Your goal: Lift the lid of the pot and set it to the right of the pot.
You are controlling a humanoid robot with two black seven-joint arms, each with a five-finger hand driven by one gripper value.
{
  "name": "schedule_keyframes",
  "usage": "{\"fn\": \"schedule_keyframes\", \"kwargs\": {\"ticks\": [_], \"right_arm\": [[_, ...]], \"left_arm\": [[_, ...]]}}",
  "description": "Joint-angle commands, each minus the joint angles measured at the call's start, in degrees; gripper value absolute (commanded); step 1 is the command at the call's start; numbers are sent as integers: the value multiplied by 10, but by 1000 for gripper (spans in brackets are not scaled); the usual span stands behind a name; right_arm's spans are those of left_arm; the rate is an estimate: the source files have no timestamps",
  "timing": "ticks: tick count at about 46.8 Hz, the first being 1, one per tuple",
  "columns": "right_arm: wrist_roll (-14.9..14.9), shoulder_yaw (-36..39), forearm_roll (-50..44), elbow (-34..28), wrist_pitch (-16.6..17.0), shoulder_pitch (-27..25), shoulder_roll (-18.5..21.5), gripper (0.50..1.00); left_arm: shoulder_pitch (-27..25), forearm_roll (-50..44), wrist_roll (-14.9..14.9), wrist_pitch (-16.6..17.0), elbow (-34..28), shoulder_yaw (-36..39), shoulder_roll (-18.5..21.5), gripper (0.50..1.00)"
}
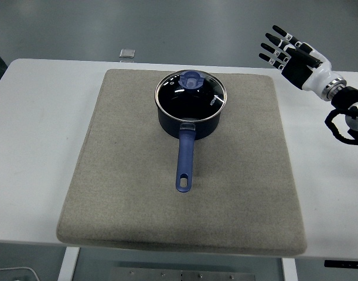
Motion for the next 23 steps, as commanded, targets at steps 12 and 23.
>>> {"fn": "schedule_keyframes", "kwargs": {"ticks": [12,23], "right_arm": [[0,0,-5,0,0,0,1,907],[0,-1,-7,1,2,0,1,907]], "left_arm": [[0,0,0,0,0,-1,0,1000],[0,0,0,1,1,-1,0,1000]]}}
